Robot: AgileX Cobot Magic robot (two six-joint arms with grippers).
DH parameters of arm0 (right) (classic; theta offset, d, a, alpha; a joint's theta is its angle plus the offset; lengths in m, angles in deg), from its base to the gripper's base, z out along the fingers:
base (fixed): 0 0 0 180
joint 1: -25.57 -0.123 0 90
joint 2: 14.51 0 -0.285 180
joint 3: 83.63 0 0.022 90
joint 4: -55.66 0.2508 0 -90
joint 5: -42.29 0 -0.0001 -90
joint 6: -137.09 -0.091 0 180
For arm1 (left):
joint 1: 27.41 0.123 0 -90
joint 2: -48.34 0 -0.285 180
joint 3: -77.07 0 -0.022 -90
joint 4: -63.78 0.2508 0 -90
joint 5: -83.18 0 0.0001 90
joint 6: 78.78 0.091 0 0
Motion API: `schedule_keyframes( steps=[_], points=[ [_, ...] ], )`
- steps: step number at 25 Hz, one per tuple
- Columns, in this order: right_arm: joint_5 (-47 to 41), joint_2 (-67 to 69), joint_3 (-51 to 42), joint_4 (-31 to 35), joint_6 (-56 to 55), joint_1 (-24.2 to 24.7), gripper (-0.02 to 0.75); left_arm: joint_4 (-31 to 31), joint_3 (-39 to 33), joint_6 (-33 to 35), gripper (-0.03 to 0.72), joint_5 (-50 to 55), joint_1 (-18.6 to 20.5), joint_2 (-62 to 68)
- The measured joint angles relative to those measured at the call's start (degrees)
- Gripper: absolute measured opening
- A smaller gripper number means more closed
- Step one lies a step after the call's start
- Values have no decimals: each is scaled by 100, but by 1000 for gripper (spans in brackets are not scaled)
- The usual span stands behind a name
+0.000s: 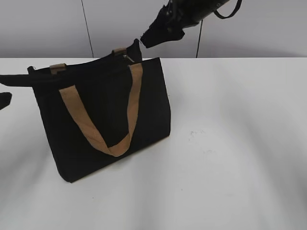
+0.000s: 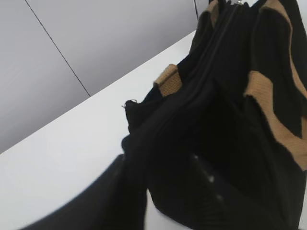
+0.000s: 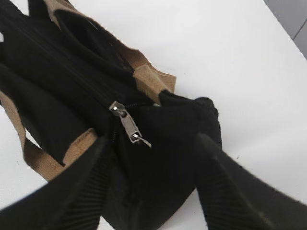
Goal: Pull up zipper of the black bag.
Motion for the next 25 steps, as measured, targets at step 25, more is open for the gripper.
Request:
schedule_keyframes(
  steps=[25],
  points=[
    [-1341, -1115, 11, -4384, -2048, 29, 505, 5697, 1670, -6228, 430, 1670, 0, 321]
  ],
)
